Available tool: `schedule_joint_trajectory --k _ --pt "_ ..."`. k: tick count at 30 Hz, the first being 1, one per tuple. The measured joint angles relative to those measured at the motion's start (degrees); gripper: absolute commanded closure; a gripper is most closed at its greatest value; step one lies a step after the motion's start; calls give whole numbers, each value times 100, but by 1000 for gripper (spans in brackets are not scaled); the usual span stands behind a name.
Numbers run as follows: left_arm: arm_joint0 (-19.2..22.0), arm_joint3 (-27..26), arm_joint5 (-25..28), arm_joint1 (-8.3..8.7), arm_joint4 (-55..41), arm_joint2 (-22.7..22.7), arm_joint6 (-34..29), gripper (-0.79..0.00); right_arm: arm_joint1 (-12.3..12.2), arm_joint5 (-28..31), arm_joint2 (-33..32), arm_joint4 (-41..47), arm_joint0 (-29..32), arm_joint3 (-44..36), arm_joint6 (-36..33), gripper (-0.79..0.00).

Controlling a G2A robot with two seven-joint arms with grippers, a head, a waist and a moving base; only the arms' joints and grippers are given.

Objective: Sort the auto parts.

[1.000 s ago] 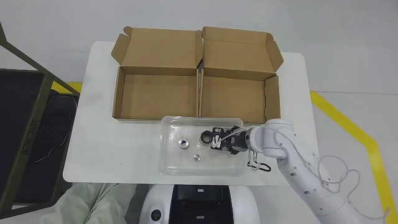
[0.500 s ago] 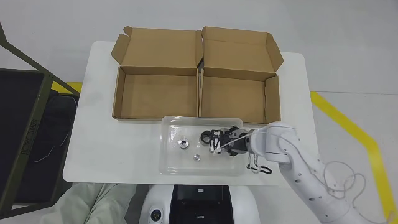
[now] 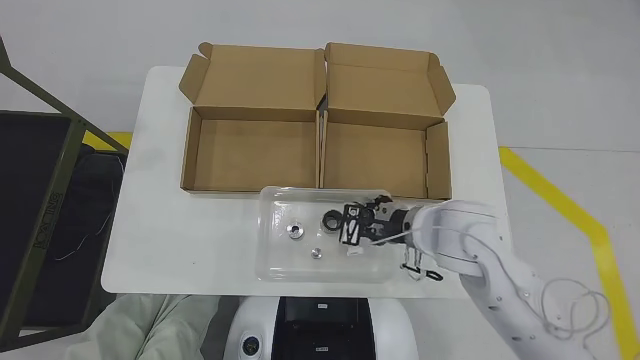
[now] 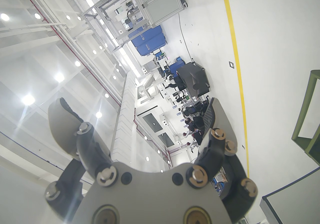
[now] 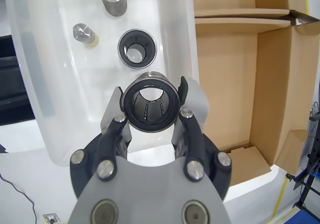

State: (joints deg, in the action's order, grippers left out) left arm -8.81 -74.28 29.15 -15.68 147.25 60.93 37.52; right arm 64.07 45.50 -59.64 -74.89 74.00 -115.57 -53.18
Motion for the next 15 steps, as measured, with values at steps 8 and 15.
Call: schedule_joint_trajectory --k 8,15 --pt "0 0 0 0 0 0 0 -785 -37 -454 -366 -2 108 -52 1068 0" --pt "0 0 0 0 0 0 0 -785 -47 -746 -627 40 123 -7 2133 0"
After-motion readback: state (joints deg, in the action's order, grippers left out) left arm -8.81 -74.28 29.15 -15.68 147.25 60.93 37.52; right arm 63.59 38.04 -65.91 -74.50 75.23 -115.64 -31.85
